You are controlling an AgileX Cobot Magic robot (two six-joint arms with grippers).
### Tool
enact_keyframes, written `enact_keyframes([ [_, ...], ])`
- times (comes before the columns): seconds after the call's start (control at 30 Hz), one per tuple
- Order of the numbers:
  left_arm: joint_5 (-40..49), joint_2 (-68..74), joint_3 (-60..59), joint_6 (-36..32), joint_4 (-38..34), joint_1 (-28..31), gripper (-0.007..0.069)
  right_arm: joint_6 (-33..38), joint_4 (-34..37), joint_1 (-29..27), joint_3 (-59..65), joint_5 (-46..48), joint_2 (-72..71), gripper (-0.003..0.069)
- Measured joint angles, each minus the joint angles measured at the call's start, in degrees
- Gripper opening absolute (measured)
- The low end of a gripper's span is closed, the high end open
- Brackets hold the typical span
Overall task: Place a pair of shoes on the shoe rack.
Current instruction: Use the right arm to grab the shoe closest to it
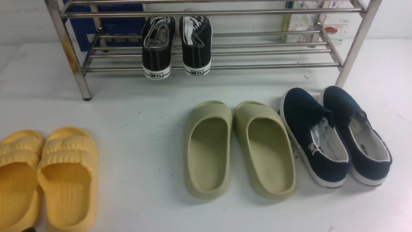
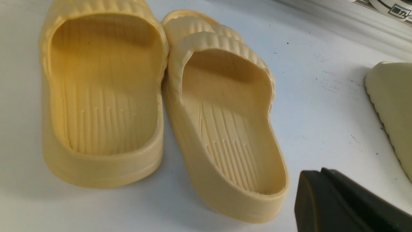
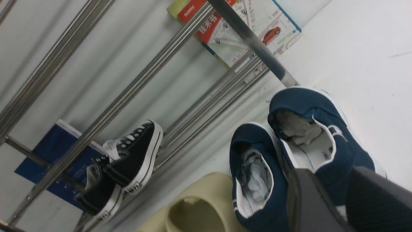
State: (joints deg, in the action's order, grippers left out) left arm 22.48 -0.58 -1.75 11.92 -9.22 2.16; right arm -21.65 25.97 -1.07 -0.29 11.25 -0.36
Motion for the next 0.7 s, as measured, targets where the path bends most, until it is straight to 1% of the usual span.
enact_keyframes([
  [0.03, 0.0, 0.0, 0.0, 0.0, 0.0, 0.0, 0.0020, 0.7, -1.0, 0.0, -1.9, 3.1, 0.5, 0.0183],
  [0.07, 0.0, 0.0, 0.0, 0.0, 0.0, 0.0, 0.0022, 2.8, -2.3, 0.0, -5.0, 9.1, 2.0, 0.0153],
  [0.13, 0.0, 0.0, 0.0, 0.0, 0.0, 0.0, 0.0023, 6.7, -3.4, 0.0, -10.9, 16.7, 6.2, 0.0104],
  [0.17, 0.0, 0.0, 0.0, 0.0, 0.0, 0.0, 0.0024, 6.7, -3.5, 0.0, -11.5, 16.7, 6.7, 0.0104],
  [0.23, 0.0, 0.0, 0.0, 0.0, 0.0, 0.0, 0.0024, 13.3, -4.1, 0.0, -20.1, 26.4, 14.5, 0.0053],
  [0.3, 0.0, 0.0, 0.0, 0.0, 0.0, 0.0, 0.0024, 16.1, -4.3, 0.0, -23.5, 30.7, 18.7, 0.0038],
  [0.33, 0.0, 0.0, 0.0, 0.0, 0.0, 0.0, 0.0025, 19.7, -5.1, 0.0, -29.8, 36.7, 25.2, 0.0027],
  [0.37, 0.0, 0.0, 0.0, 0.0, 0.0, 0.0, 0.0026, 21.7, -5.8, 0.0, -32.6, 39.6, 28.8, 0.0026],
  [0.4, 0.0, 0.0, 0.0, 0.0, 0.0, 0.0, 0.0025, 22.0, -6.0, 0.0, -33.1, 40.7, 29.6, 0.0026],
  [0.53, 0.0, 0.0, 0.0, 0.0, 0.0, 0.0, 0.0026, 24.0, -9.9, 0.6, -41.1, 47.0, 43.3, 0.0026],
  [0.6, 0.0, 0.0, 0.0, 0.0, 0.0, 0.0, 0.0029, 23.7, -11.1, 3.2, -43.9, 47.5, 49.7, 0.0026],
  [0.63, 0.0, 0.0, 0.0, 0.0, 0.0, 0.0, 0.0029, 23.7, -11.3, 3.5, -44.1, 47.5, 50.8, 0.0026],
  [0.67, 0.0, 0.0, 0.0, 0.0, 0.0, 0.1, 0.0029, 23.6, -11.8, 7.4, -46.1, 47.2, 55.7, 0.0026],
  [0.7, 0.0, 0.0, 0.0, 0.0, 0.0, 0.1, 0.0029, 23.6, -12.1, 9.3, -46.9, 46.9, 57.1, 0.0027],
])
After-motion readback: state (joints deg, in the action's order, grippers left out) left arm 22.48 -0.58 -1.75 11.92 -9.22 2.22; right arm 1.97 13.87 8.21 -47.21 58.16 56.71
